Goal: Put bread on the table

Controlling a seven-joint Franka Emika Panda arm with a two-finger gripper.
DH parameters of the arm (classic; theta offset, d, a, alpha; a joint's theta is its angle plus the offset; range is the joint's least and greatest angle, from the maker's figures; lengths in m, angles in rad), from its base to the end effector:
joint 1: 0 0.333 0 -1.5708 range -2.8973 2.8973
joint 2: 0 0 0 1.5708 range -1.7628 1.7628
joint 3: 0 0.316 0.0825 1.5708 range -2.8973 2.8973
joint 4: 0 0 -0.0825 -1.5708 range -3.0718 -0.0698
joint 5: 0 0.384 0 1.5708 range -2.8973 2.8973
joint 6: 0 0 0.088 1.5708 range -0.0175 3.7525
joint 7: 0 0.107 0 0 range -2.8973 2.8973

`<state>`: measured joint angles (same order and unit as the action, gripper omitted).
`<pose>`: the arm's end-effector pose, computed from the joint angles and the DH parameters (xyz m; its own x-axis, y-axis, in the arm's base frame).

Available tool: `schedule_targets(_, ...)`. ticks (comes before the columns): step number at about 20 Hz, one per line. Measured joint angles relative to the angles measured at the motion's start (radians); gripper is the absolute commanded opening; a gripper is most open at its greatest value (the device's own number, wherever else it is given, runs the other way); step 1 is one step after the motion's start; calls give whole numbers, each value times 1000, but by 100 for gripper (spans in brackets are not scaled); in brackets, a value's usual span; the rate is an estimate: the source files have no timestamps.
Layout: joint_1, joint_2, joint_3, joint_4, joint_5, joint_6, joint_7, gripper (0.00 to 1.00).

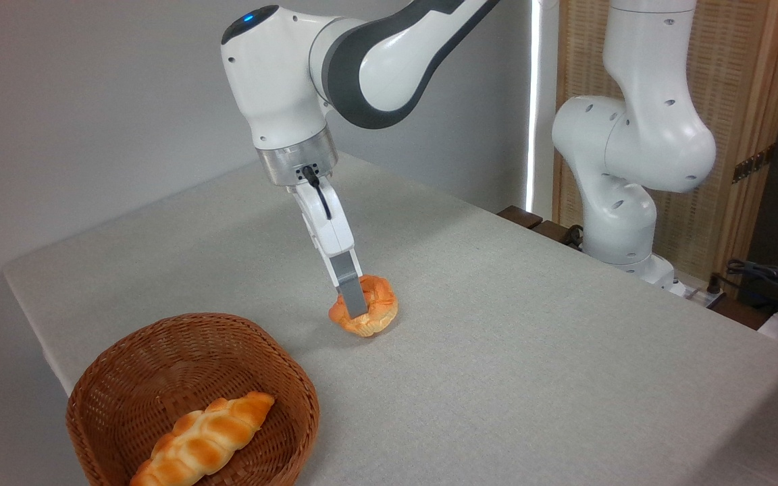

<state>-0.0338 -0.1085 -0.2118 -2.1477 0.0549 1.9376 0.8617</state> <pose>0.4900 -0.1208 0.4399 0.4241 -0.8973 -0.1226 -0.9019 -0.4307 0.0328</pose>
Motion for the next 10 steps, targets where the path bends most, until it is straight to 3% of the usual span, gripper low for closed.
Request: schedule_targets(10, 1, -4, 12, 38, 0, 10, 0, 100)
